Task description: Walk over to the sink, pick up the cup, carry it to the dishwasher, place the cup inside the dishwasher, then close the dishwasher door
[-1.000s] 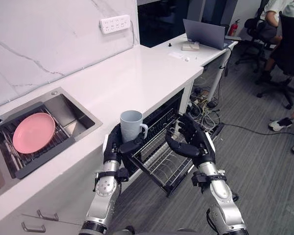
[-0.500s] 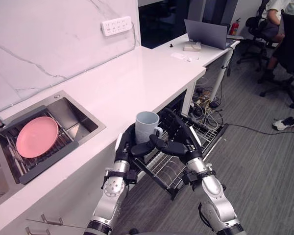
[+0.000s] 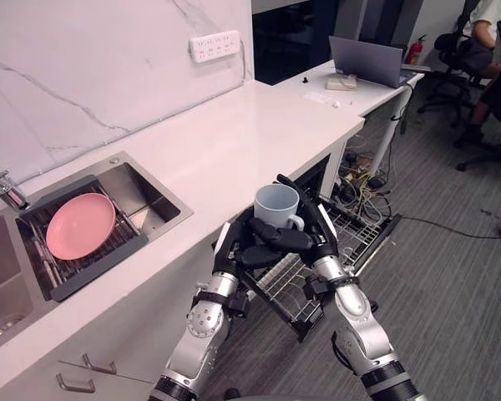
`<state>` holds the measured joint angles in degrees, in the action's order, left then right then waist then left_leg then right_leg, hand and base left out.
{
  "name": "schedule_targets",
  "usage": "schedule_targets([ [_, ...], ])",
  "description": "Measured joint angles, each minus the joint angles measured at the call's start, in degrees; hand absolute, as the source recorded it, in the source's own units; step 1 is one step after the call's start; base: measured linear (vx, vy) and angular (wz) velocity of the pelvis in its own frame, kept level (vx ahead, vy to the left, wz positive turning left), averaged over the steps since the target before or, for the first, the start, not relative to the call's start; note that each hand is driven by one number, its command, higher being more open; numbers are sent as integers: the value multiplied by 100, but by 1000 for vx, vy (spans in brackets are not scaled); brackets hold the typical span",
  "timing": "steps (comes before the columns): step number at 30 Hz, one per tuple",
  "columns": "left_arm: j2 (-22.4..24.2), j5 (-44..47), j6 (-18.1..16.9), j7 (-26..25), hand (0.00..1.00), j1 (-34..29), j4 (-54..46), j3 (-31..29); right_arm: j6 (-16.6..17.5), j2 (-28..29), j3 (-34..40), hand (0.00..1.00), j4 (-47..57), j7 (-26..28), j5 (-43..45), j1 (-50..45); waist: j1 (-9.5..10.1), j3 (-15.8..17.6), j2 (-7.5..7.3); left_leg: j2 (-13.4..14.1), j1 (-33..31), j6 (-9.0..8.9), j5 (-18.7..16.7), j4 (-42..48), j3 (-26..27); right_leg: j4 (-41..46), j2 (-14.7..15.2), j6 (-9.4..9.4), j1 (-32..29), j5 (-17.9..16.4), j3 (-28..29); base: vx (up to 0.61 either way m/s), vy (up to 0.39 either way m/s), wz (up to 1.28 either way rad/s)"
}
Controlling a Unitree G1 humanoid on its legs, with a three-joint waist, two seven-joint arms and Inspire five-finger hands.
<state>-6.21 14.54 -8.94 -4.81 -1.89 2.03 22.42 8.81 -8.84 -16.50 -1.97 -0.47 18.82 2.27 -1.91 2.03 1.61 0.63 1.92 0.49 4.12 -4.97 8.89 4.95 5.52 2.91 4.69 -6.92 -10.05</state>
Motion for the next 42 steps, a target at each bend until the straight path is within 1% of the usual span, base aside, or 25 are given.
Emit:
schedule_targets([
  [4, -66, 124, 25, -4, 30, 0, 1, 98, 0, -76, -8, 30, -25, -29, -52, 2, 86, -2, -4, 46, -11, -28, 31, 0, -6, -9, -51, -39, -3, 26, -4, -17, -12, 1],
  [7, -83, 130, 25, -6, 30, 0, 2, 156, 0, -95, 17, 30, -34, -92, -65, 6, 100, -4, -5, 73, -43, -41, 67, -1, -30, -8, -80, -66, -23, 44, -29, -48, -19, 3],
  [8, -106, 130, 25, -6, 90, 0, 3, 161, 0, -95, 21, 30, -43, -92, -65, 6, 100, -4, -6, 86, -57, -47, 79, -1, -29, -7, -95, -78, -35, 57, -26, -42, -12, -1],
  [13, -21, 126, 8, 3, 90, -54, -3, 158, -4, -97, 68, 30, -47, -67, -125, 6, 101, -6, -10, 75, -60, -53, 119, -4, -37, -2, -111, -84, -45, 90, -32, -36, 4, 0],
  [15, 36, 117, 7, 5, 90, -104, -9, 131, -6, -93, 89, 30, -37, -47, -281, 6, 99, -6, -10, 74, -58, -51, 127, -6, -38, -2, -120, -79, -45, 100, -31, -16, 2, 0],
  [18, 235, -48, -11, 26, 90, -320, -130, -58, -29, -53, 115, 30, 79, -47, -707, -3, 96, -4, -13, 73, -60, -47, 137, -29, -43, -12, -126, -71, -44, 117, -34, 0, 0, 0],
  [20, 324, -167, -54, 16, 90, -476, -273, -100, -28, 158, 358, 30, 185, -133, -1170, -13, 101, -2, -15, 74, -65, -41, 144, -31, -65, -23, -122, -63, -34, 123, -60, -15, 3, 5],
  [22, 336, -358, -78, 8, 90, -577, -301, -122, -26, 258, 688, 30, 271, -252, -1400, -12, 113, -2, -16, 75, -73, -33, 150, -31, -95, -35, -106, -55, -23, 128, -95, -8, 7, 8],
  [24, 278, -559, -78, 1, 90, -778, -302, -277, 36, 245, 1149, 30, 340, -433, -1691, -12, 105, 5, -26, 68, -80, -26, 154, -32, -107, -41, -84, -46, -22, 134, -108, -2, 8, 3],
  [26, 263, -605, -77, 3, 90, -921, -302, -433, 41, 185, 1405, 30, 340, -519, -1894, -31, 95, 7, -30, 63, -80, -25, 155, -32, -105, -57, -77, -34, -16, 142, -106, 0, 0, 0],
  [30, 251, -789, -77, 38, 90, -960, -302, -481, 42, -20, 1421, 30, 340, -506, -2166, -125, 100, 7, -29, 65, -78, -25, 155, -32, -110, -109, -83, -32, 12, 164, -116, 0, 0, 0],
  [32, 254, -849, -77, 93, 90, -980, -301, -456, 44, -20, 1357, 30, 340, -465, -2353, -148, 99, 7, -29, 66, -78, -25, 155, -33, -111, -114, -83, -32, 13, 165, -118, 0, 0, 0],
  [34, 268, -908, -78, 179, 90, -1037, -280, -428, 58, -18, 1274, 30, 310, -395, -2334, -207, 105, 8, -31, 63, -81, -25, 155, -33, -123, -120, -80, -32, 17, 165, -131, 2, 0, 2],
  [37, 211, -897, -73, 275, 90, -1088, 14, -383, 116, -36, 1215, 30, -211, -289, -2220, -255, 117, 11, -35, 64, -94, -23, 156, -34, -152, -138, -79, -33, 30, 165, -157, -4, 0, 6],
  [38, 151, -894, -66, 307, 90, -1104, 198, -392, 112, -46, 1215, 30, -565, -235, -2203, -256, 115, 18, -34, 57, -109, -24, 162, -37, -190, -152, -78, -33, 28, 165, -201, -17, -3, 13],
  [39, 130, -890, -61, 332, 90, -1109, 297, -400, 94, -53, 1216, 30, -750, -206, -2163, -260, 108, 19, -34, 52, -128, -23, 170, -37, -226, -166, -77, -33, 23, 165, -241, -24, -7, 24],
  [41, 25, -890, -22, 395, 90, -1203, 575, -430, -20, -143, 1210, 30, -1480, -165, -2050, -263, 112, 50, -40, 39, -286, -34, 198, -37, -377, -185, -78, -31, -46, 162, -412, -17, -11, 35],
  [42, 5, -888, -14, 419, 90, -1244, 609, -464, -69, -170, 1211, 30, -1610, -163, -2050, -263, 117, 76, -39, 36, -338, -44, 209, -37, -420, -185, -78, -31, -78, 161, -453, 2, -17, 43],
])
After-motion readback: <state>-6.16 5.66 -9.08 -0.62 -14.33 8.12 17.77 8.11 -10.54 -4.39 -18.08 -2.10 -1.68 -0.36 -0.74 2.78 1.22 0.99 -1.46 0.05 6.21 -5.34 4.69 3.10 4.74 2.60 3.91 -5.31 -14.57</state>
